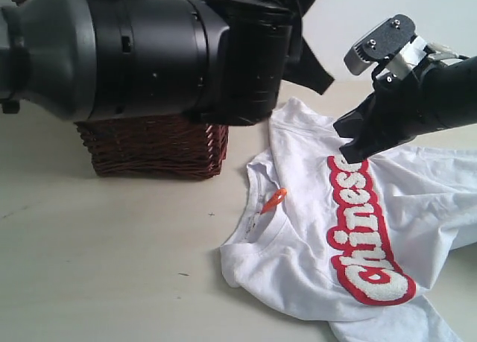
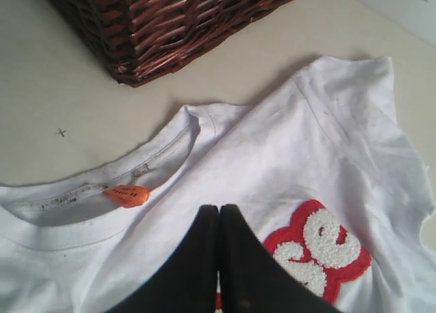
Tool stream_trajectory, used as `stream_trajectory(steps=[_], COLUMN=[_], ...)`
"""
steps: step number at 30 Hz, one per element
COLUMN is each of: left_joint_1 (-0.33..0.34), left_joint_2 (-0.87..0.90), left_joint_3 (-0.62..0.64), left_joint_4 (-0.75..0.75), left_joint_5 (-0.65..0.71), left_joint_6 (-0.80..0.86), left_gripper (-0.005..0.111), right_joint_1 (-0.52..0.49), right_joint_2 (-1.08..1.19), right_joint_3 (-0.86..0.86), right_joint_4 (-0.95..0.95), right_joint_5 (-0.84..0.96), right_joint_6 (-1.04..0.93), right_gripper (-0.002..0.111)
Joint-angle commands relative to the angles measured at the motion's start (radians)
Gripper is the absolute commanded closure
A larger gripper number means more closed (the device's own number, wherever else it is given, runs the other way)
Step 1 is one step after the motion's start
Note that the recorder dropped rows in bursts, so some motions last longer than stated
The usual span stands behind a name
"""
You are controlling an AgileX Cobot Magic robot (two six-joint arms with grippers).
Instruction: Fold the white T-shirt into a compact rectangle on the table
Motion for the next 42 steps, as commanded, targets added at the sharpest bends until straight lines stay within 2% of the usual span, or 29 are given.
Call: stream_trajectory(steps=[1, 4, 6, 8, 11, 14, 17, 20, 23, 29, 32, 34, 37, 39, 42], left_joint_1=[-0.127, -0.196, -0.208, -0.205, -0.157, -0.073, 0.014, 0.083, 0.123, 0.136, 0.136, 0.136, 0.142, 0.163, 0.204], left_joint_2=[-0.028, -0.01, 0.011, 0.046, 0.079, 0.083, 0.089, 0.104, 0.122, 0.167, 0.175, 0.175, 0.183, 0.196, 0.226], left_joint_3=[0.042, 0.096, 0.132, 0.168, 0.182, 0.182, 0.187, 0.191, 0.192, 0.192, 0.193, 0.193, 0.193, 0.193, 0.193], left_joint_4=[-0.014, -0.014, -0.014, -0.014, -0.014, -0.014, -0.014, -0.014, -0.014, -0.014, -0.014, -0.014, -0.014, -0.014, -0.014], left_joint_5=[0.006, 0.145, 0.237, 0.232, 0.157, 0.281, 0.457, 0.507, 0.574, 0.726, 0.793, 0.774, 0.669, 0.696, 0.81], left_joint_6=[-0.033, -0.163, -0.244, -0.318, -0.331, -0.331, -0.371, -0.476, -0.519, -0.529, -0.642, -0.656, -0.656, -0.656, -0.707], left_gripper=[0.107, 0.107, 0.107, 0.107, 0.107, 0.107, 0.107, 0.107, 0.107, 0.107, 0.107, 0.107, 0.107, 0.107, 0.107], right_joint_1=[-0.006, -0.006, -0.006, -0.011, -0.042, -0.092, -0.145, -0.196, -0.25, -0.359, -0.404, -0.428, -0.468, -0.486, -0.49], right_joint_2=[-0.01, -0.011, -0.011, -0.011, -0.014, -0.02, -0.026, -0.026, -0.026, -0.026, -0.026, -0.026, -0.026, -0.021, -0.008], right_joint_3=[0.001, 0.001, 0.004, 0.005, 0.005, 0.005, 0.005, 0.005, 0.005, 0.025, 0.052, 0.07, 0.101, 0.12, 0.151], right_joint_4=[-0.09, -0.142, -0.145, -0.147, -0.135, -0.122, -0.084, -0.067, -0.067, -0.151, -0.199, -0.206, -0.206, -0.206, -0.213], right_joint_5=[0.0, -0.079, -0.2, -0.323, -0.433, -0.475, -0.48, -0.48, -0.472, -0.359, -0.365, -0.365, -0.365, -0.361, -0.361], right_joint_6=[0.026, 0.098, 0.149, 0.189, 0.199, 0.217, 0.219, 0.219, 0.213, 0.186, 0.184, 0.184, 0.17, 0.154, 0.131], right_gripper=[0.108, 0.108, 0.108, 0.108, 0.108, 0.108, 0.108, 0.108, 0.108, 0.108, 0.108, 0.108, 0.108, 0.108, 0.108])
